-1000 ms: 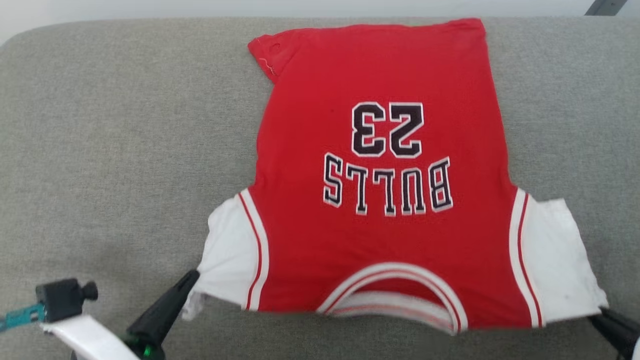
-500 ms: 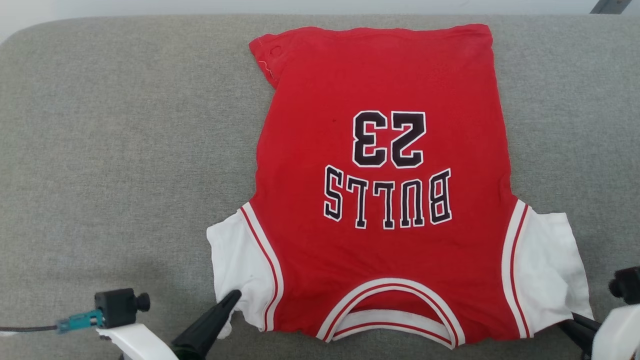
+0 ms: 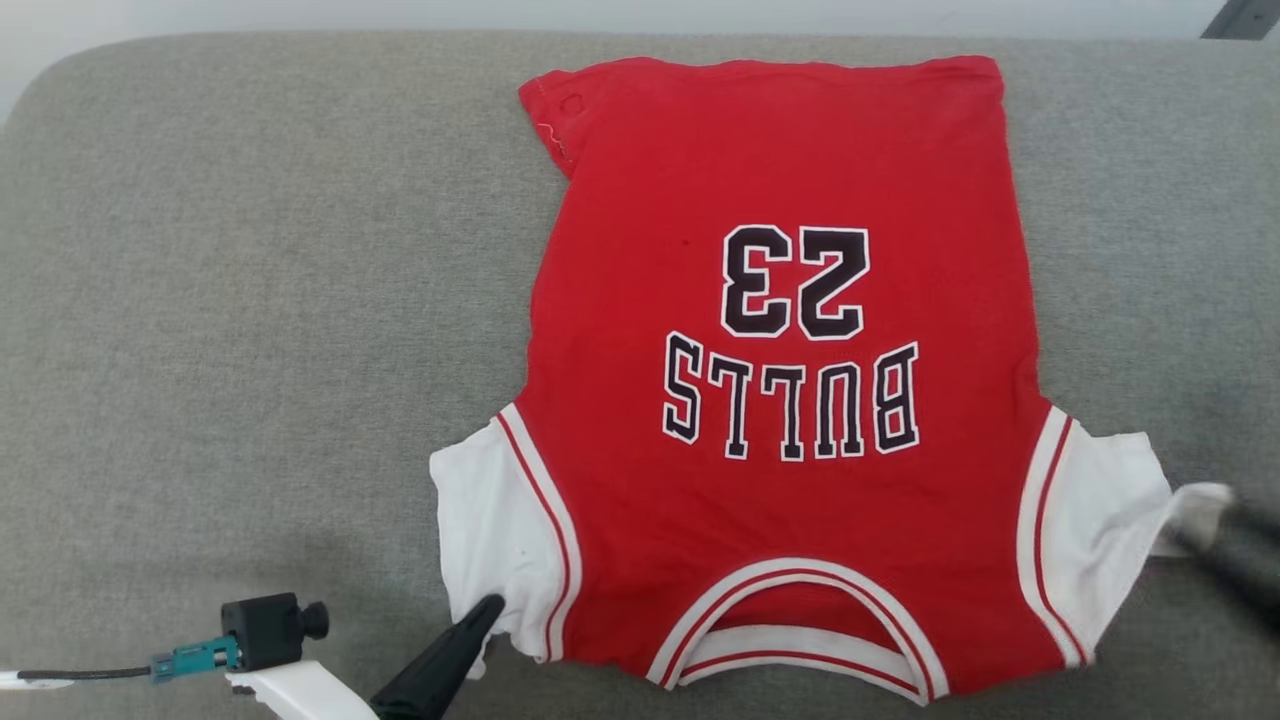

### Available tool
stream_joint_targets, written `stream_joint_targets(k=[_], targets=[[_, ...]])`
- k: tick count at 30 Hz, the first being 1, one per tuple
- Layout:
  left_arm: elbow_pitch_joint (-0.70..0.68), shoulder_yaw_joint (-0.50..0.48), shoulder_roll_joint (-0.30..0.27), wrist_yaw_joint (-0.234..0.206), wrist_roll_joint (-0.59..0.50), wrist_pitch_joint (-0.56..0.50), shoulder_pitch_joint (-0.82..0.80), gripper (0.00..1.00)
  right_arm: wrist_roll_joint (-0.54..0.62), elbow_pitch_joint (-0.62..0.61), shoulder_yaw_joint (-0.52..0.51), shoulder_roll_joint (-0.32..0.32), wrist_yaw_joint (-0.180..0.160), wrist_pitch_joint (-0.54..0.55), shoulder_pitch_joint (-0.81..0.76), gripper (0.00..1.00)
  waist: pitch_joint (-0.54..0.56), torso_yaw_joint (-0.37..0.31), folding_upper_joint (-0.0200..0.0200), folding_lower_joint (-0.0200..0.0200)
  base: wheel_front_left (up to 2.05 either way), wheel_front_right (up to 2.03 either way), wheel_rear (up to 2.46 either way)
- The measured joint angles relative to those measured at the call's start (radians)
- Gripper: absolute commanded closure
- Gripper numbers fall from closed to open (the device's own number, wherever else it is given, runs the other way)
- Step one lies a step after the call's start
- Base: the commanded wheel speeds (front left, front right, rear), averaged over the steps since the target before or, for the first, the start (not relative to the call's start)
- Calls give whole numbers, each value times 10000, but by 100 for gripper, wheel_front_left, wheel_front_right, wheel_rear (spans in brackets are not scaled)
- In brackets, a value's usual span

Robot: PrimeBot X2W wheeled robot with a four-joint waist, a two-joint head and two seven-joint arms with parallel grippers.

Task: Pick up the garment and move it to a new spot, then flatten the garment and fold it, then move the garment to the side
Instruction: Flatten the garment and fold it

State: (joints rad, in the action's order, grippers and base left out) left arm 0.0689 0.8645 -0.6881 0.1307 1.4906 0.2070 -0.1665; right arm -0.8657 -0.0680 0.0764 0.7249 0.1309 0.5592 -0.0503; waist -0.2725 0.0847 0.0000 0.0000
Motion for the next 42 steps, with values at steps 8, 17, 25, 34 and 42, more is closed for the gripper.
stream_joint_targets(k=[8, 17, 25, 34, 42], targets=[[-504, 251, 268, 0, -483, 132, -453, 100, -146, -926, -2844, 1313, -2, 1290, 1286, 0, -417, 539, 0, 0, 0, 0, 0], [-792, 604, 895, 0, -959, 313, -1312, 100, 1735, 2161, -1016, 67, 0, 2341, 6845, 0, -1321, 1488, 0, 0, 0, 0, 0], [-966, 999, 1356, 0, -1342, 435, -1953, 100, 3662, 5440, 38, -242, 0, 3080, 10488, 0, -2392, 2386, 0, 0, 0, 0, 0], [-974, 1394, 1712, 0, -1427, 520, -2443, 100, 4190, 7469, 368, -627, -2, 3710, 12300, 0, -3354, 3004, 0, 0, 0, 0, 0], [-704, 1547, 1576, 2, -1406, 535, -2777, 100, 3758, 8046, 773, -836, 2, 3517, 12545, 100, -3259, 2876, 0, 0, 0, 0, 0]])
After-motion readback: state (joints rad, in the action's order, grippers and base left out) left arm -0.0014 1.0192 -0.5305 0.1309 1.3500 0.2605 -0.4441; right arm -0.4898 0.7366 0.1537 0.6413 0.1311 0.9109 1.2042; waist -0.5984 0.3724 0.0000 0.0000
